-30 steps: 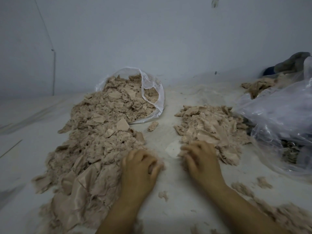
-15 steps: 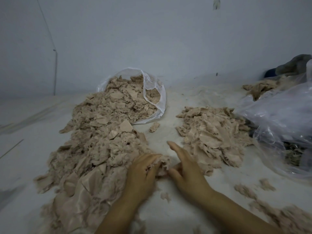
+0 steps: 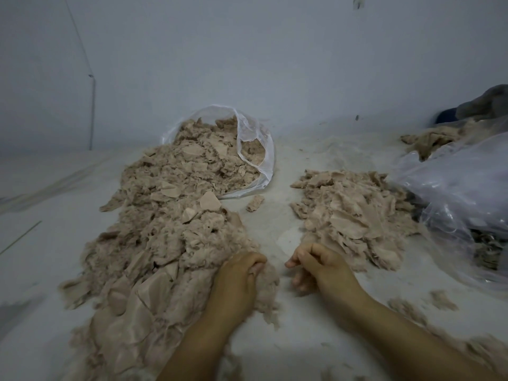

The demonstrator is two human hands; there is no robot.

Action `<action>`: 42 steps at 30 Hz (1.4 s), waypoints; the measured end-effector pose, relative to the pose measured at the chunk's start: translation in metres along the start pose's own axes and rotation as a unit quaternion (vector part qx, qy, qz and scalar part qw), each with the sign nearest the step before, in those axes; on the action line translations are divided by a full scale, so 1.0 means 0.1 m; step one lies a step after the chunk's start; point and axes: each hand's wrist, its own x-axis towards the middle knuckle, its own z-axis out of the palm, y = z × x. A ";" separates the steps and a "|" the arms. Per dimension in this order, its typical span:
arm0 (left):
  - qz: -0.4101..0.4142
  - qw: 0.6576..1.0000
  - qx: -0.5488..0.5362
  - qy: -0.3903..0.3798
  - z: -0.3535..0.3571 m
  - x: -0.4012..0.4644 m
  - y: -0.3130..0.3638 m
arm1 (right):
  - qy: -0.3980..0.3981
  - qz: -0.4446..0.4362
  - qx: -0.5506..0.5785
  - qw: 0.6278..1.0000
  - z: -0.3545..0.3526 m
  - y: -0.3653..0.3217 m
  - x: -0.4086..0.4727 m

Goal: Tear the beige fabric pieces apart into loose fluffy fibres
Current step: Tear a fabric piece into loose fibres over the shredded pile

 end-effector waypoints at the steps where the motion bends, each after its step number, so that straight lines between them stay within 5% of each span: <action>1: -0.008 1.000 -0.010 0.018 -0.01 0.01 0.01 | -0.015 -0.002 -0.046 0.999 -0.02 0.01 -0.02; 3: -0.008 0.999 -0.010 0.034 -0.02 0.02 0.04 | -0.059 -0.008 -0.165 0.985 0.00 0.05 -0.06; 7: -0.032 0.998 -0.038 0.047 -0.03 0.02 0.04 | -0.077 -0.177 -0.438 0.878 0.13 0.19 -0.03; 14: -0.027 0.998 -0.012 -0.054 0.00 0.00 -0.03 | -0.050 -0.090 -0.105 0.989 -0.10 0.17 -0.07; 18: -0.002 0.991 0.093 -0.093 -0.02 0.01 -0.06 | -0.051 -0.047 0.122 0.990 -0.23 0.05 -0.05; 20: -0.018 0.997 0.042 -0.058 -0.06 0.00 -0.02 | -0.062 -0.009 0.188 0.980 -0.25 0.01 -0.05; 22: -0.024 0.996 -0.079 -0.021 -0.12 -0.02 0.05 | -0.080 0.032 0.198 0.976 -0.22 0.03 -0.06; 25: 0.010 0.981 -0.174 -0.080 -0.09 -0.08 0.19 | -0.129 0.071 0.195 0.970 -0.16 0.07 -0.08; 28: -0.073 0.951 -0.293 -0.065 0.00 -0.08 0.29 | -0.179 0.101 0.174 0.963 -0.15 0.07 -0.10; 34: -0.153 0.928 -0.340 0.004 -0.02 -0.05 0.32 | -0.111 0.013 0.064 0.992 -0.11 0.09 -0.12; 38: -0.163 0.930 -0.328 -0.025 0.03 -0.09 0.36 | -0.070 -0.072 -0.016 0.995 -0.04 0.14 -0.13; 42: -0.202 0.896 -0.390 -0.070 0.06 -0.09 0.36 | -0.025 -0.058 -0.006 0.998 -0.06 0.15 -0.11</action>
